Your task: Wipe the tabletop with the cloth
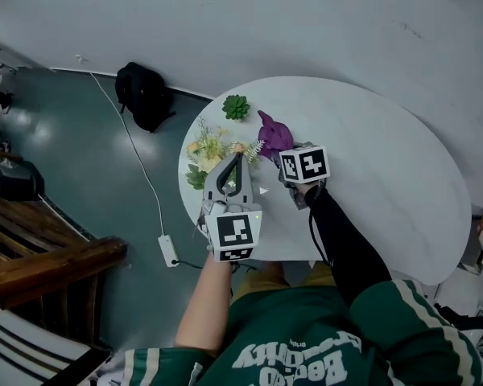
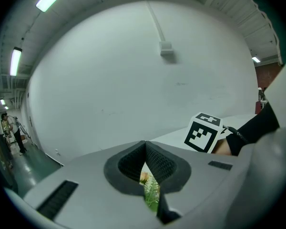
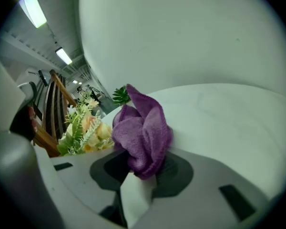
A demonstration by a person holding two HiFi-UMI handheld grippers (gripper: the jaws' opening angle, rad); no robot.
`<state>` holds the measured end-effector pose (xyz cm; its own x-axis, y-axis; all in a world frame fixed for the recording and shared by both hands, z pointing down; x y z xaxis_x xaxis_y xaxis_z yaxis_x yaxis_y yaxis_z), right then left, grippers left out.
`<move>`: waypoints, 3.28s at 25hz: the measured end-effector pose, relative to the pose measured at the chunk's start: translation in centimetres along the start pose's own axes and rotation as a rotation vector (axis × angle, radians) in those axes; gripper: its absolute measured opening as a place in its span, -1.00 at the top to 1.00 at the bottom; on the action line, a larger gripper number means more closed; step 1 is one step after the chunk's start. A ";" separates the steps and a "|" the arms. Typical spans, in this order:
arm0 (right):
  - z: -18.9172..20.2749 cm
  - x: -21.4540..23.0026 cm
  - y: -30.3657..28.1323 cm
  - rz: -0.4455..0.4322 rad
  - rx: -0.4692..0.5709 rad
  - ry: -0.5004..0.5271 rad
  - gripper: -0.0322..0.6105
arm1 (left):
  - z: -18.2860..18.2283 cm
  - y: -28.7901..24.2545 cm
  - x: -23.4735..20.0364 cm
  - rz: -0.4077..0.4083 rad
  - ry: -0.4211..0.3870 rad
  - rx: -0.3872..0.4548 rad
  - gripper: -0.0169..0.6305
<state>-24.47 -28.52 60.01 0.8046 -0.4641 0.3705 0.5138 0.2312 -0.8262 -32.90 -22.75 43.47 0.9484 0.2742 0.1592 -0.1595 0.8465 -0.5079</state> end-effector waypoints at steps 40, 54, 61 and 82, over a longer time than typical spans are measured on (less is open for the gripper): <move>22.3 35.8 27.4 0.302 0.038 -0.320 0.52 | -9.9 -7.7 39.5 0.372 -0.150 0.036 0.94; 34.6 48.3 39.4 0.388 0.075 -0.468 0.51 | -12.9 -8.0 58.3 0.526 -0.247 0.060 0.94; 40.8 52.5 44.8 0.452 0.074 -0.546 0.51 | -13.8 -6.7 63.9 0.584 -0.293 0.078 0.94; 39.1 49.9 48.6 0.425 0.216 -0.465 0.51 | -12.2 -3.7 57.8 0.456 -0.305 0.046 0.94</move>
<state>52.33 -6.96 54.91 0.9701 0.1112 0.2157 0.1327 0.5014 -0.8550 25.89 -15.61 44.22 0.6589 0.7320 0.1734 -0.5538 0.6280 -0.5468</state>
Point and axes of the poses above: the fingertips, and each gripper's own axes: y backward along the fingers, x to its right, z out of its underside, the point moved 1 cm from there along y, backward along the fingers, and after that the axes turned 11 degrees about -x, right-handed, at the moved point
